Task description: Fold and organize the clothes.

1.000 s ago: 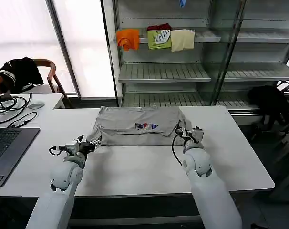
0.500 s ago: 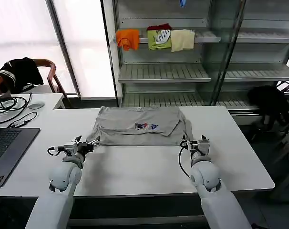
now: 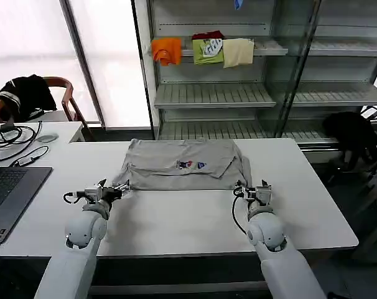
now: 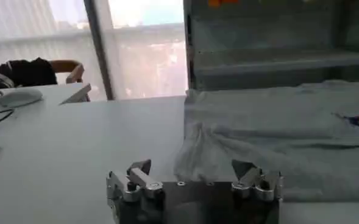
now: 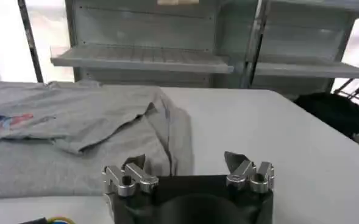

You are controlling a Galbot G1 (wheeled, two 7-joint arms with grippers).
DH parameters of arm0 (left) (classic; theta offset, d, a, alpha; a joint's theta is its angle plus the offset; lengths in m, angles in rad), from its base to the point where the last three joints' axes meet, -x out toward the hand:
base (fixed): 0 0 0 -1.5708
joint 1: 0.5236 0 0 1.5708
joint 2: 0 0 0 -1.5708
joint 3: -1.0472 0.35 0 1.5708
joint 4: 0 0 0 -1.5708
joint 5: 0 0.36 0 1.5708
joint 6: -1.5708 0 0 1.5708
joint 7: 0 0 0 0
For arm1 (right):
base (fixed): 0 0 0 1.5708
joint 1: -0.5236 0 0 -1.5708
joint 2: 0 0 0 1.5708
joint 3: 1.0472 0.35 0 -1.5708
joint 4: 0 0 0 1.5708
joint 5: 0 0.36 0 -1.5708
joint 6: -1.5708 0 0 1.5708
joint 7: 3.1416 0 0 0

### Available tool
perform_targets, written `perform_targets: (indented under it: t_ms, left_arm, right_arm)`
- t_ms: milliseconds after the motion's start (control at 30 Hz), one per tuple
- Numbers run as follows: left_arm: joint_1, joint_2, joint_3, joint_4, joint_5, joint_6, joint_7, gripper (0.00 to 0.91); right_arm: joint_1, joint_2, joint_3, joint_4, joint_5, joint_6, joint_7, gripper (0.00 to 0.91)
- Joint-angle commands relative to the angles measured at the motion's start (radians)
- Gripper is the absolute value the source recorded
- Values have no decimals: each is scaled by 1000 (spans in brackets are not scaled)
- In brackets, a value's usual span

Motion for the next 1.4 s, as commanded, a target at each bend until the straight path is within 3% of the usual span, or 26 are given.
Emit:
perform_targets:
  t_ms: [33, 267, 333, 367, 400, 433, 467, 500, 533, 567, 600, 1133, 1400]
  left_arm:
    - [-1, 1, 0, 13, 1, -1, 1, 907]
    - [-23, -4, 1, 56, 1, -11, 7, 887]
    - [-27, -7, 3, 64, 1, -12, 8, 705]
    - [-29, -7, 4, 70, 1, -12, 9, 554]
    - [-29, -7, 5, 74, 1, -12, 9, 474]
    - [-28, -5, 7, 76, 1, -12, 11, 282]
    - [-27, -3, 10, 78, 1, -12, 12, 212]
    - [-26, -1, 10, 78, 1, -11, 12, 71]
    - [-23, 2, 12, 75, 0, -8, 13, 50]
    - [-21, 5, 14, 74, -1, -4, 14, 40]
    - [-19, 6, 15, 70, -3, 1, 14, 30]
    - [16, 0, 23, 59, -8, 3, 25, 20]
    - [80, 8, 14, -45, -19, 4, 19, 20]
  right_arm:
    - [-3, -4, 1, -9, 1, 0, -1, 907]
    - [7, 12, -3, -35, -11, 0, -4, 907]
    - [8, 16, -3, -40, -11, 0, -4, 877]
    - [8, 17, -4, -41, -11, 1, -4, 746]
    - [8, 19, -4, -43, -11, 0, -4, 695]
    - [7, 21, -4, -47, -10, 0, -4, 595]
    - [7, 23, -3, -49, -10, 0, -4, 534]
    - [5, 23, -3, -51, -10, 0, -4, 413]
    - [3, 23, -4, -53, -8, 0, -3, 333]
    - [1, 22, -4, -53, -7, 0, -3, 131]
    - [-1, 20, -6, -53, -7, 0, -2, 0]
    - [-30, 20, -3, -38, 1, 1, -8, 0]
    - [-80, 11, 12, 61, -4, 1, -9, 0]
